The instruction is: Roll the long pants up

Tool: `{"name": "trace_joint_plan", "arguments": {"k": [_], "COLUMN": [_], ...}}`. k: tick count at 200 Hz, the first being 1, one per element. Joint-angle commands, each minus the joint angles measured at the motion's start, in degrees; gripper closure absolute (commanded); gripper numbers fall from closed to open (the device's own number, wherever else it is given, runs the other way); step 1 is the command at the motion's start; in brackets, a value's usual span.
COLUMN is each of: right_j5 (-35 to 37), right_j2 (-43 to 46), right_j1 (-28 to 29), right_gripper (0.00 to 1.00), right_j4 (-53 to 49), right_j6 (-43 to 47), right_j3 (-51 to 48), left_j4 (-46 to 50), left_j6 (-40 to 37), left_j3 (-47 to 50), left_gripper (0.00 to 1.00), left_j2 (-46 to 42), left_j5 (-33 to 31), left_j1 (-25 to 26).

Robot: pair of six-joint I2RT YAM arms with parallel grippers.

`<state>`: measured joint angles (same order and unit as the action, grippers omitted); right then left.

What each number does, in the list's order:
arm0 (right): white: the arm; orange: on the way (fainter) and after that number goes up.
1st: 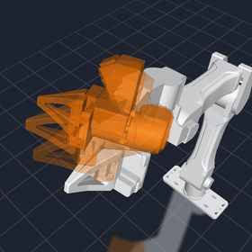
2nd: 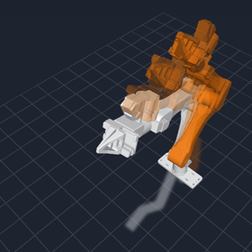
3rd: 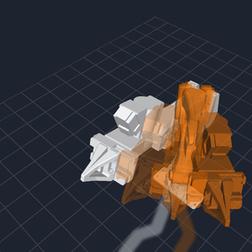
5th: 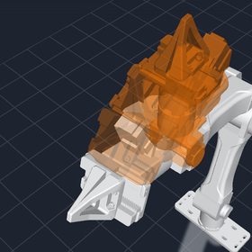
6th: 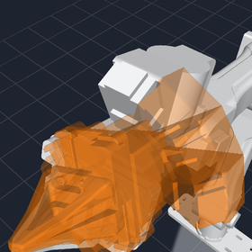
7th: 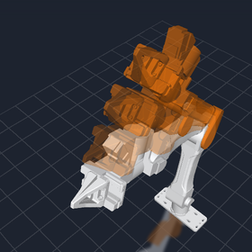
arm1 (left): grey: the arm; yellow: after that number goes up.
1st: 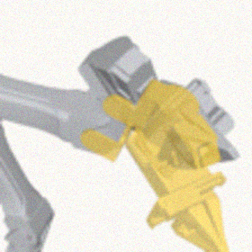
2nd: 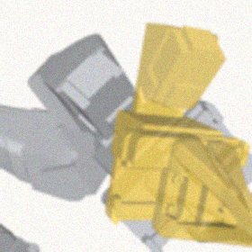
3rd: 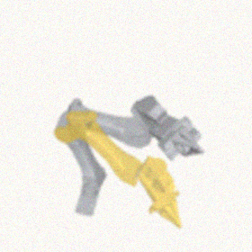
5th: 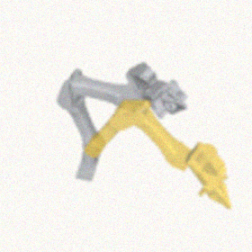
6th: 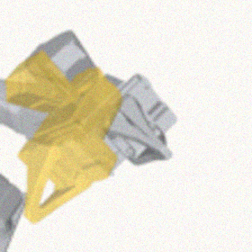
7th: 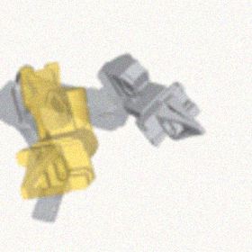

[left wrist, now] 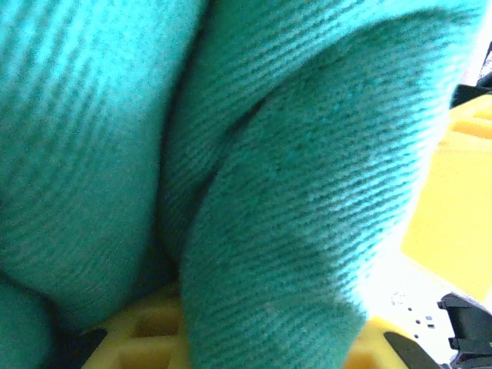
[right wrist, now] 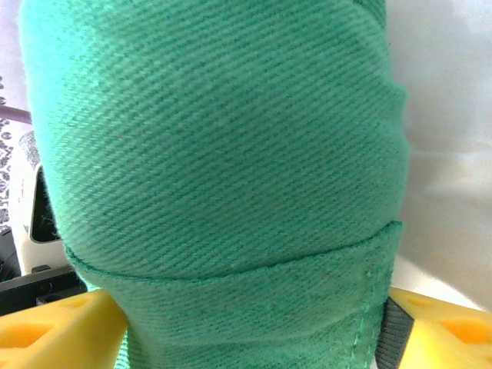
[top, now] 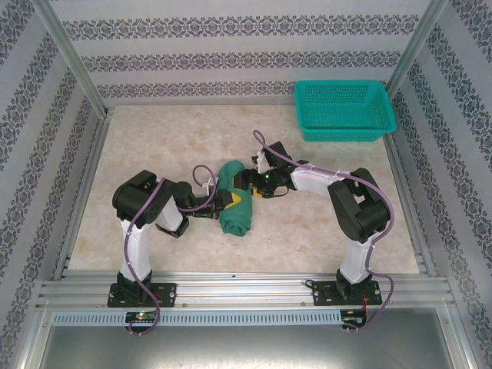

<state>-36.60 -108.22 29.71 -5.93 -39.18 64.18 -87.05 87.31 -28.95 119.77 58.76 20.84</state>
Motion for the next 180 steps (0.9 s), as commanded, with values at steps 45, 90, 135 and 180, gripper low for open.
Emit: {"name": "trace_joint_plan", "arguments": {"k": [45, 90, 135, 180], "right_j5": [-4.8, -5.3, -6.6, -11.3], "right_j2": [-9.5, -13.5, -17.3, -21.3], "right_j1": [6.9, 9.9, 11.1, 11.1], "right_gripper": [0.18, 0.15, 0.16, 0.84], "right_j4": [1.3, -6.7, -9.5, -5.8], "right_j6": [-1.3, 4.7, 6.4, 3.9], "right_j3": [4.3, 10.6, 13.9, 14.1], "left_j4": [5.3, 5.3, 5.3, 5.3], "left_j6": [-0.3, -1.2, -1.7, -2.1], "left_j3": [-0.9, -1.7, -2.5, -2.9], "left_gripper": [0.89, 0.89, 0.89, 0.88], "left_j2": [3.9, 5.7, 6.5, 6.5], "left_j5": [1.1, 2.1, 3.1, 3.9], "left_j1": [-1.5, -1.4, -1.6, -1.6]}}
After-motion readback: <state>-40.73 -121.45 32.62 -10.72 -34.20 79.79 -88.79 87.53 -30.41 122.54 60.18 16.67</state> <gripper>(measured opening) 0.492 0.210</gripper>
